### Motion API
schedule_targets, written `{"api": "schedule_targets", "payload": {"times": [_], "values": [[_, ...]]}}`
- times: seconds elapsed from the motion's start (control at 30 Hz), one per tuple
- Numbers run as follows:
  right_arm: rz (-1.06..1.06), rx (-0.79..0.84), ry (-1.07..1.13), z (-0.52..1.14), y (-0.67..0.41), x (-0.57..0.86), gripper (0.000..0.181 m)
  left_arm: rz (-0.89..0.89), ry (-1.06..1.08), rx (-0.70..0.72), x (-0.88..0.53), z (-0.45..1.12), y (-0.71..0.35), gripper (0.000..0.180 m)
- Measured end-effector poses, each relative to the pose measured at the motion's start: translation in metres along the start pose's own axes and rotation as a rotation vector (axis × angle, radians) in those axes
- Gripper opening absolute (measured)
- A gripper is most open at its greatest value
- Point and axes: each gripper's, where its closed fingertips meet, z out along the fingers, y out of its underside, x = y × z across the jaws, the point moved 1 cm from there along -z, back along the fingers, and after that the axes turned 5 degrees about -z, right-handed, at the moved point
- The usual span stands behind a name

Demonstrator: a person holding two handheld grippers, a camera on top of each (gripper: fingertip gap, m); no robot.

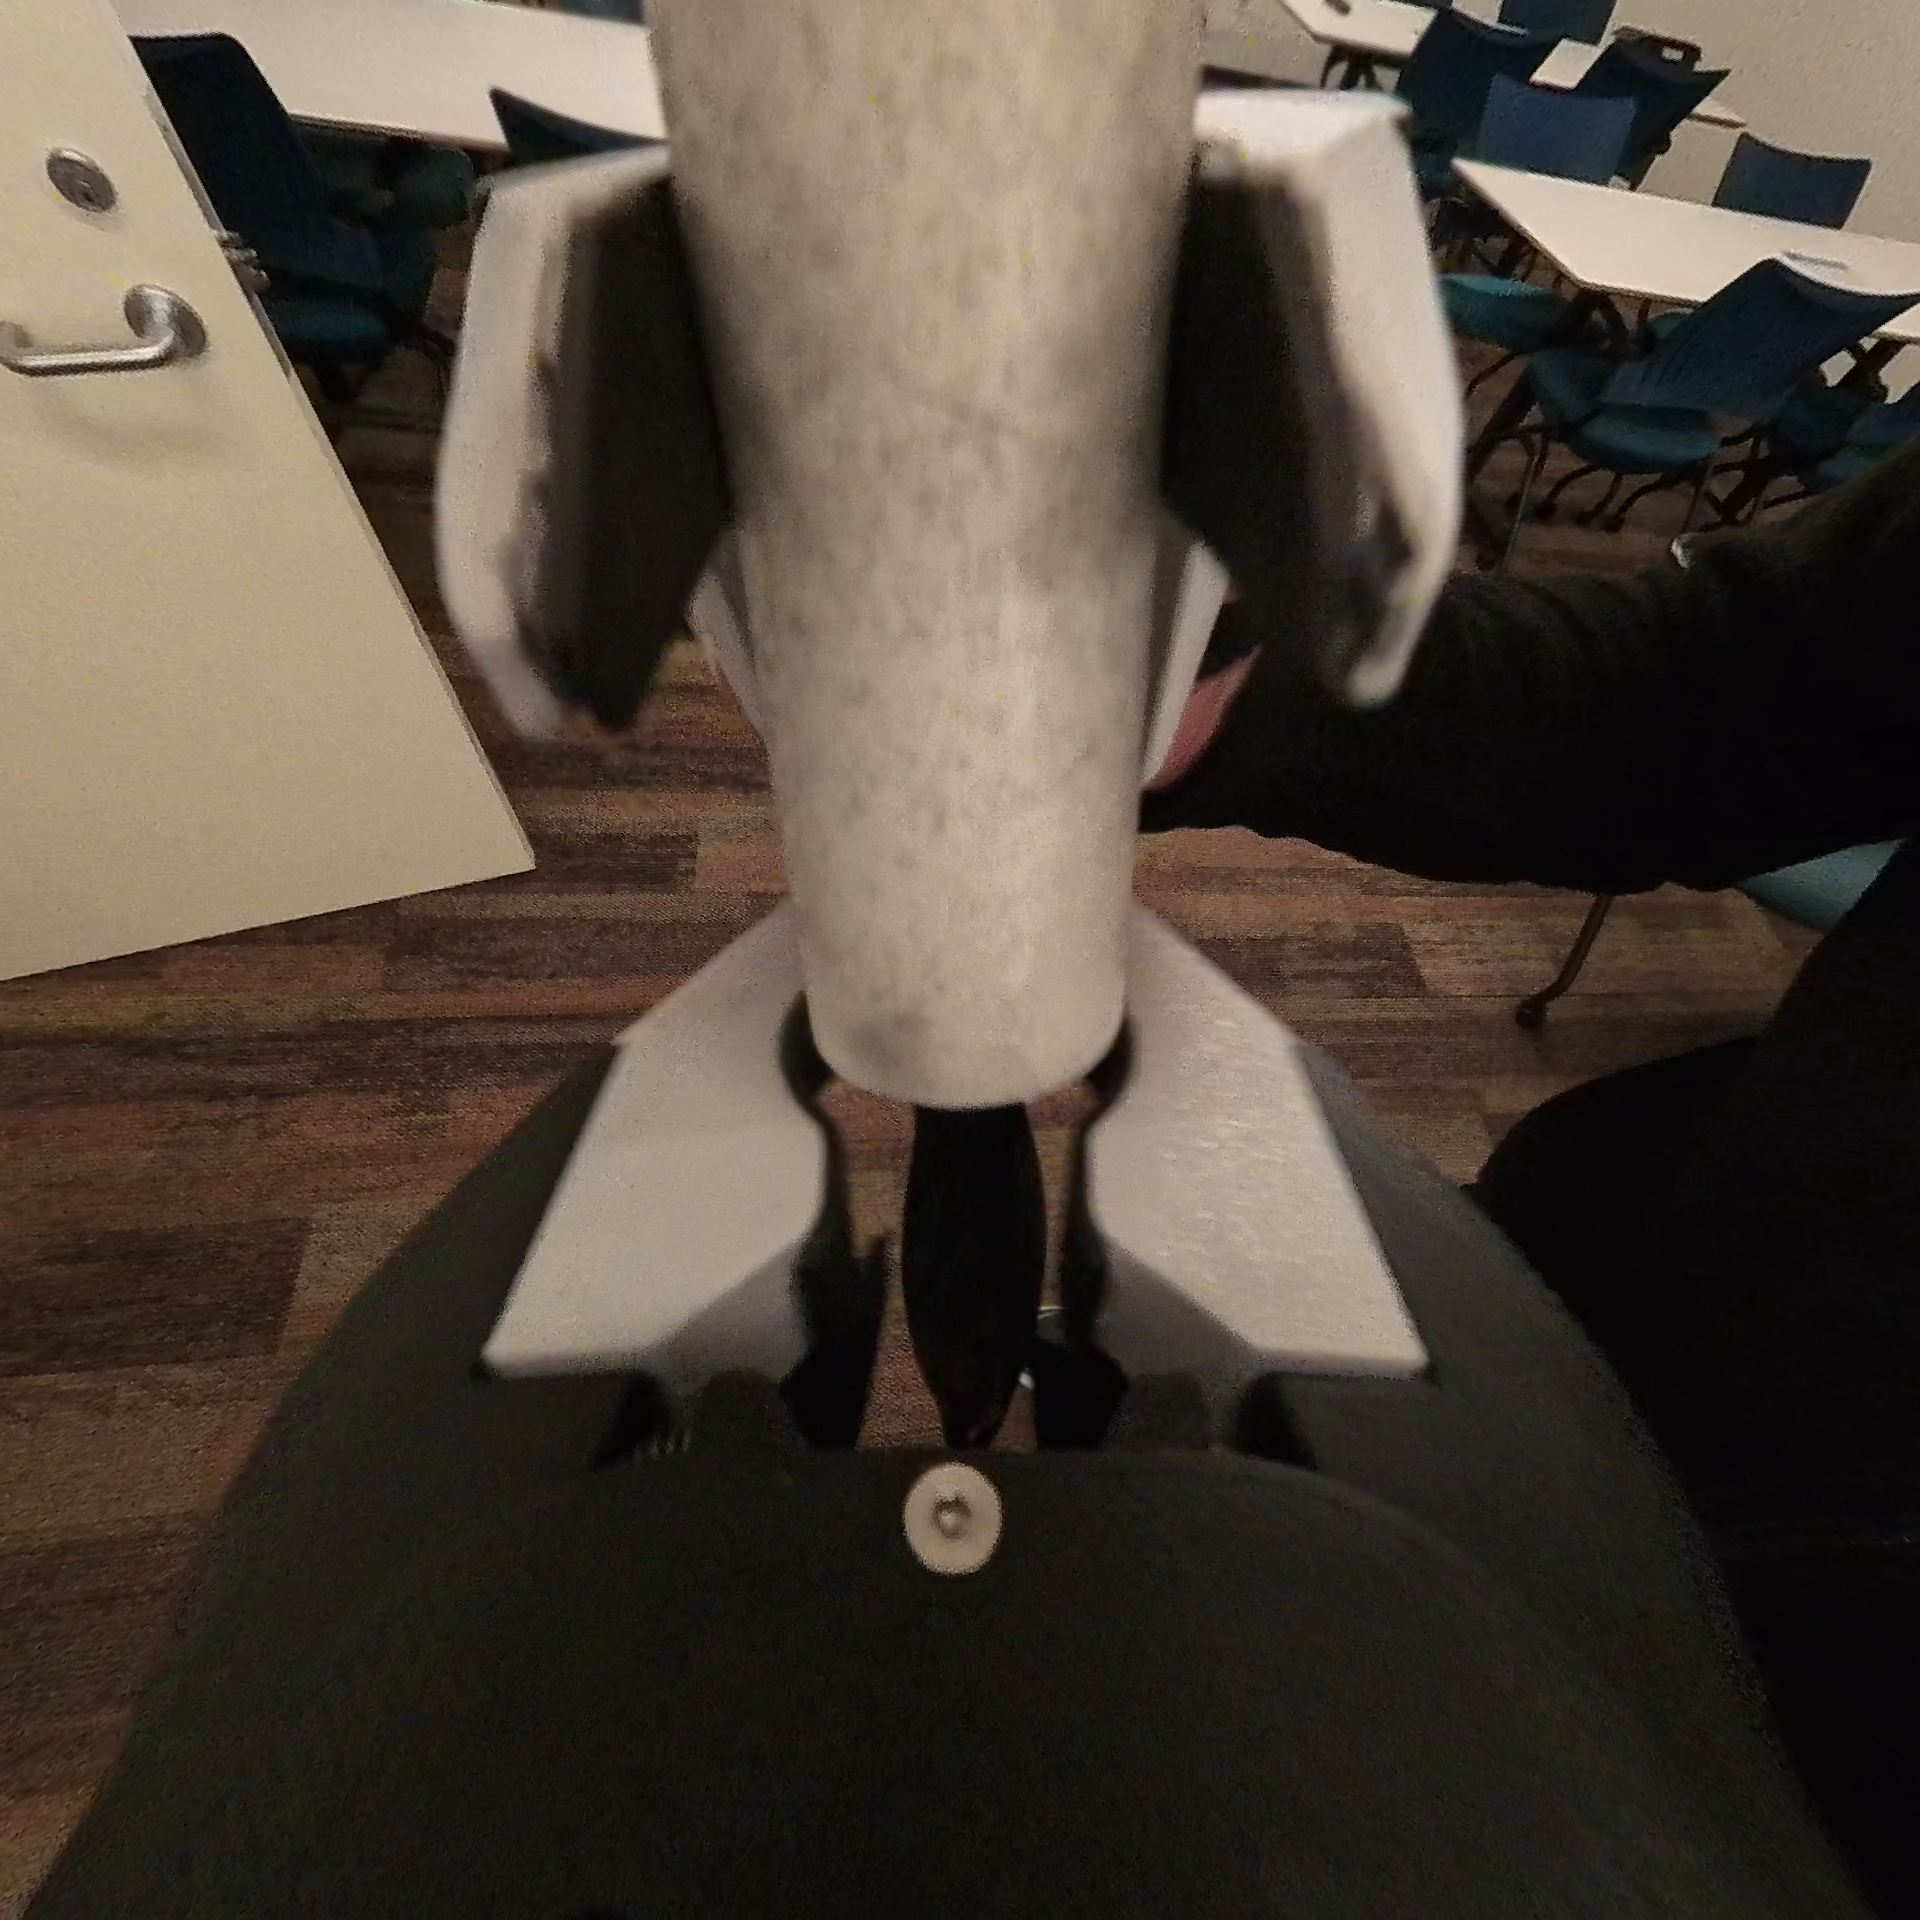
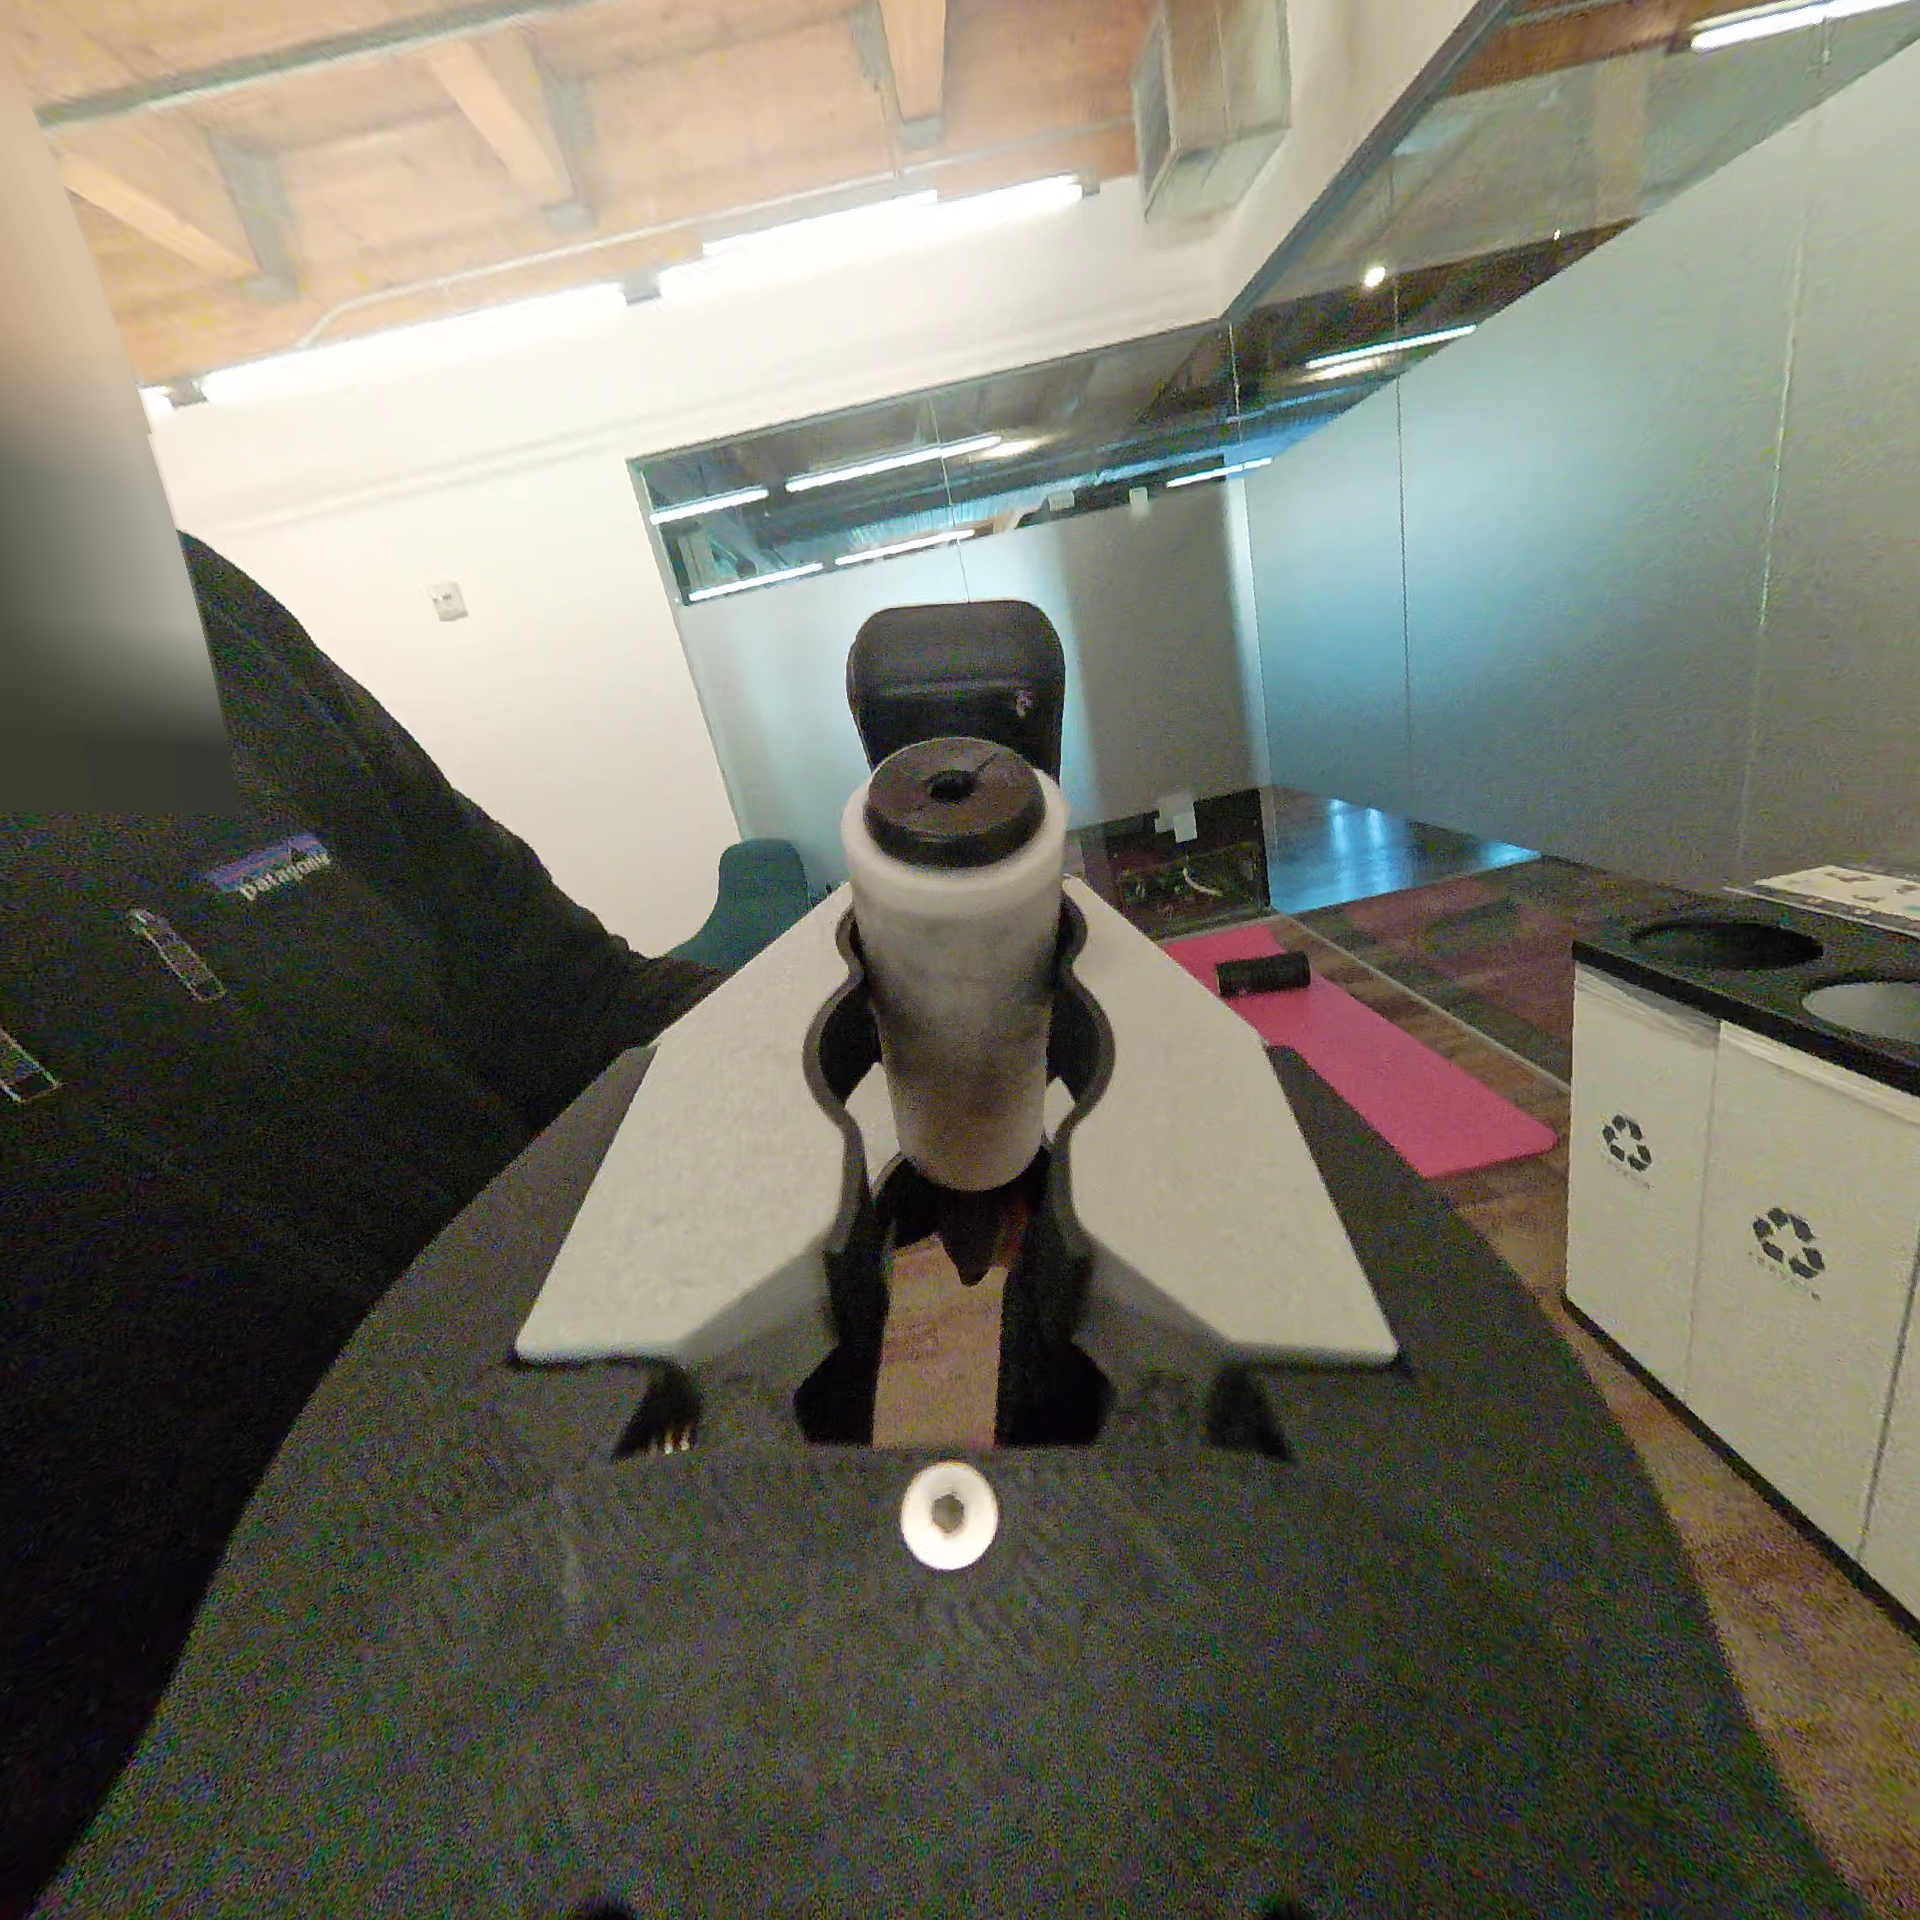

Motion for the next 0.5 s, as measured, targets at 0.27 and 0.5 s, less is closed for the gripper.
{"api": "schedule_targets", "payload": {"times": [0.27, 0.5], "values": [[-0.056, 0.009, 0.0, 0.013, -0.004, -0.01, 0.029, 0.032, -0.016, -0.038, 0.004, 0.0, 0.006, 0.028], [-0.058, 0.005, -0.012, 0.012, 0.001, -0.015, 0.029, 0.089, -0.051, -0.094, 0.005, 0.002, 0.015, 0.021]]}}
